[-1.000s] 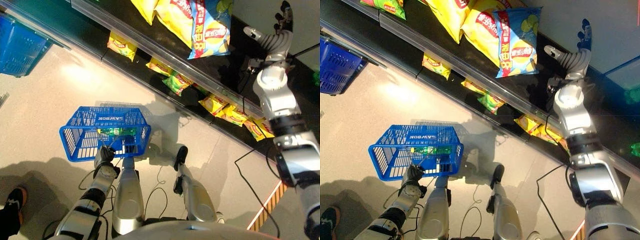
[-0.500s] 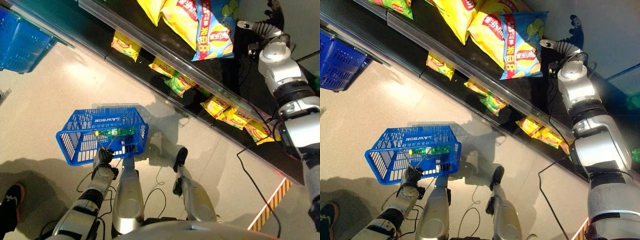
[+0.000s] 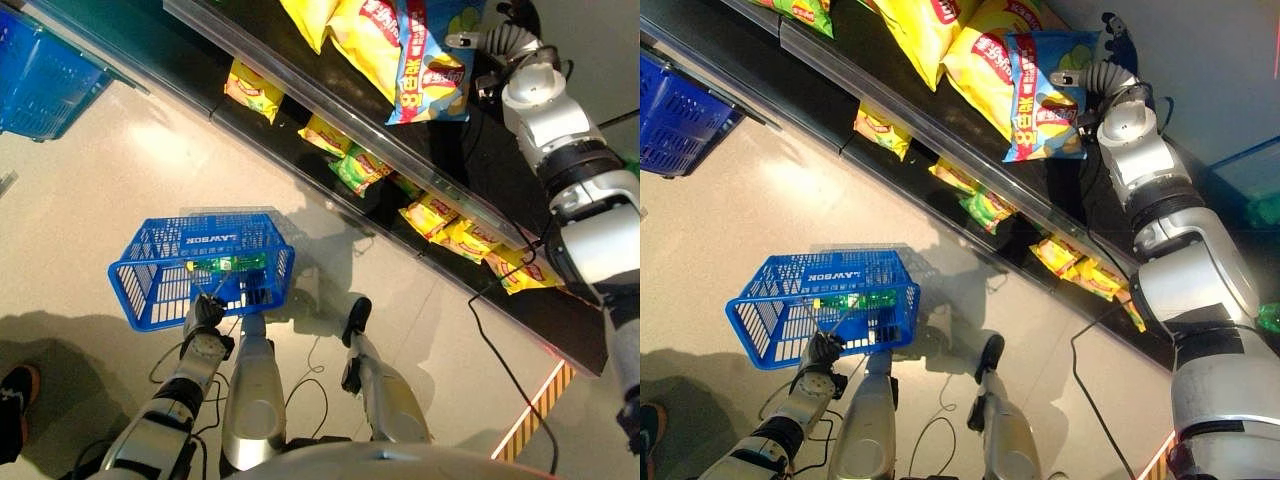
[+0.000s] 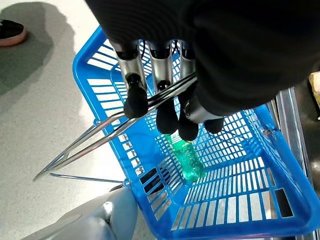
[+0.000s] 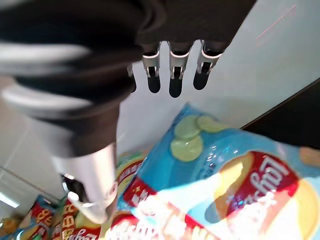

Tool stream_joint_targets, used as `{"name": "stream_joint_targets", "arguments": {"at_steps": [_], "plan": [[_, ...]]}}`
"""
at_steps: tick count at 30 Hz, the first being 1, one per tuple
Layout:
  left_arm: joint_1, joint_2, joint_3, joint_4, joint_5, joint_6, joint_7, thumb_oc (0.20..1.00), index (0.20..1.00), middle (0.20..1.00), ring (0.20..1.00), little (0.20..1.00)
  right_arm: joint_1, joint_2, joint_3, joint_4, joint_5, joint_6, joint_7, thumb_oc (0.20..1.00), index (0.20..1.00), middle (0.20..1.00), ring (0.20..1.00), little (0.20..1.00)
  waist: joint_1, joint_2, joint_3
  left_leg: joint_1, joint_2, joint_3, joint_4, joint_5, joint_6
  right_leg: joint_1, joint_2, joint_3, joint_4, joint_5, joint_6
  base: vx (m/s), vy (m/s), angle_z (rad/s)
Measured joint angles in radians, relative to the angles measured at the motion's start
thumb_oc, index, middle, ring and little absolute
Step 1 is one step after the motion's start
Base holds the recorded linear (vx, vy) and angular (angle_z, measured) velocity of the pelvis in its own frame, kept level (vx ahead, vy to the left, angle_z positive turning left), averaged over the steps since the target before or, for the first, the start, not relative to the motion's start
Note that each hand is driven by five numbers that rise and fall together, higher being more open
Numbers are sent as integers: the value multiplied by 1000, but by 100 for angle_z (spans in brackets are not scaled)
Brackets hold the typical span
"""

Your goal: Pick up the snacks into the basket

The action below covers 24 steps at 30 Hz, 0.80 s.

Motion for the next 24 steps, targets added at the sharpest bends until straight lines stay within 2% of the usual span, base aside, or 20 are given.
{"name": "stream_joint_targets", "arguments": {"at_steps": [5, 8, 10, 15, 17, 24], "plan": [[-1, 0, 0, 5, -2, -2, -4, 200, 200, 200, 200, 200, 8, 24, -6, -15, 46, -2, 16, 1000, 1000, 1000, 1000, 1000, 0, 0, 0, -5, 0, -1, 9, -3, 0, 0, 0, 0, 0, 2, -2, 0, 0, 0], [1, -1, 0, 9, -8, -1, -5, 200, 200, 200, 200, 200, 63, 32, -33, -94, 76, -21, 17, 1000, 1000, 1000, 1000, 1000, -2, 0, -17, -24, 0, -1, 26, -11, 0, -11, 0, 1, 0, 2, -3, 2, 11, 0], [1, -6, 0, 13, -8, 1, -13, 200, 200, 200, 200, 200, 94, 60, -37, -98, 86, -22, 17, 1000, 1000, 1000, 1000, 1000, -3, 2, -35, -35, 0, -1, 33, -11, 3, -21, -1, 3, 0, 3, -3, 1, 48, -2], [0, -13, 0, 13, -8, 1, -13, 200, 200, 200, 200, 200, 161, 139, -36, -93, 83, -15, 16, 1000, 1000, 1000, 1000, 1000, -3, 3, -35, -35, 0, 2, 35, -11, 2, -23, -1, 7, 0, 4, -4, 1, 8, -1], [1, -13, -1, 14, -8, 1, -13, 200, 200, 200, 200, 200, 166, 177, -37, -71, 48, -14, 0, 1000, 1000, 1000, 1000, 1000, -1, 4, -35, -36, 0, 4, 35, -12, 0, -25, -2, 9, 0, 5, -5, -2, 17, -1], [1, -19, -3, 10, -8, 0, -12, 200, 200, 200, 200, 200, 144, 201, -42, 13, -72, -11, -52, 1000, 1000, 1000, 1000, 1000, 20, 12, -38, -51, 0, 0, 38, -13, 0, -37, -2, 8, 0, 6, -5, 1, 1, 1]]}}
